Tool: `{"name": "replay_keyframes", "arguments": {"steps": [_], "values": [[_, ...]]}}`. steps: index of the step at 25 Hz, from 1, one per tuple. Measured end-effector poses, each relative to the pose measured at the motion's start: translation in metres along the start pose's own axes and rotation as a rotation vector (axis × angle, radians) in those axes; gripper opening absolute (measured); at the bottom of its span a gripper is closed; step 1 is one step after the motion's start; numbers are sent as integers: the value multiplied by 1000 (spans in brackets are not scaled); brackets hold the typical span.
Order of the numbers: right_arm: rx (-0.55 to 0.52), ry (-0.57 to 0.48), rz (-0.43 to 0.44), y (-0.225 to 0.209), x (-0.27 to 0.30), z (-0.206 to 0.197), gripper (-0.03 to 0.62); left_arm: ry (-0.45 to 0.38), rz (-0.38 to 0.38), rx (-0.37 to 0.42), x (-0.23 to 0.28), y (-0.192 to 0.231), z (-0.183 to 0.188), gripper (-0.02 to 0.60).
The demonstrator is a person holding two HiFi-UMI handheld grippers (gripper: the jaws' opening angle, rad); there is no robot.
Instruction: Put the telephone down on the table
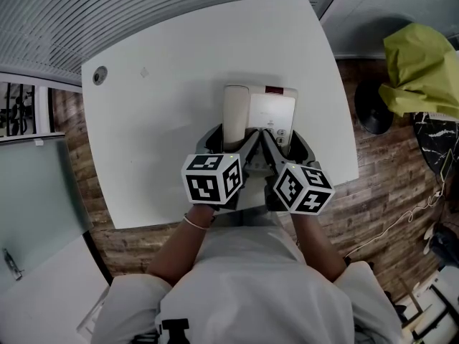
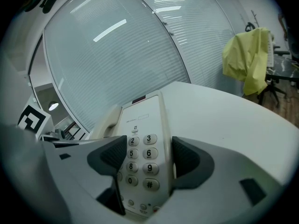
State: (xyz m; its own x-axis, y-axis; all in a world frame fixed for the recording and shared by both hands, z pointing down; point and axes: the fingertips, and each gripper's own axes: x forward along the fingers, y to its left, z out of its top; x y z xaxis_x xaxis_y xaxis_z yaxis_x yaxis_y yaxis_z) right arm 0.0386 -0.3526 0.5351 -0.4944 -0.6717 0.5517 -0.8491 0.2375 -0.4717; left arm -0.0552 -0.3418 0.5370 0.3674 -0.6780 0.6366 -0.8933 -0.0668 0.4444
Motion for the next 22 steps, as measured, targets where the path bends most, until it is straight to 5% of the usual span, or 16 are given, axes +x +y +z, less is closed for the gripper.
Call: {"name": "replay_keyframes", "arguments": {"steps": [22], "values": [[11, 19, -30, -6, 8, -2, 318, 44, 16, -26, 10, 5, -2, 351]]}}
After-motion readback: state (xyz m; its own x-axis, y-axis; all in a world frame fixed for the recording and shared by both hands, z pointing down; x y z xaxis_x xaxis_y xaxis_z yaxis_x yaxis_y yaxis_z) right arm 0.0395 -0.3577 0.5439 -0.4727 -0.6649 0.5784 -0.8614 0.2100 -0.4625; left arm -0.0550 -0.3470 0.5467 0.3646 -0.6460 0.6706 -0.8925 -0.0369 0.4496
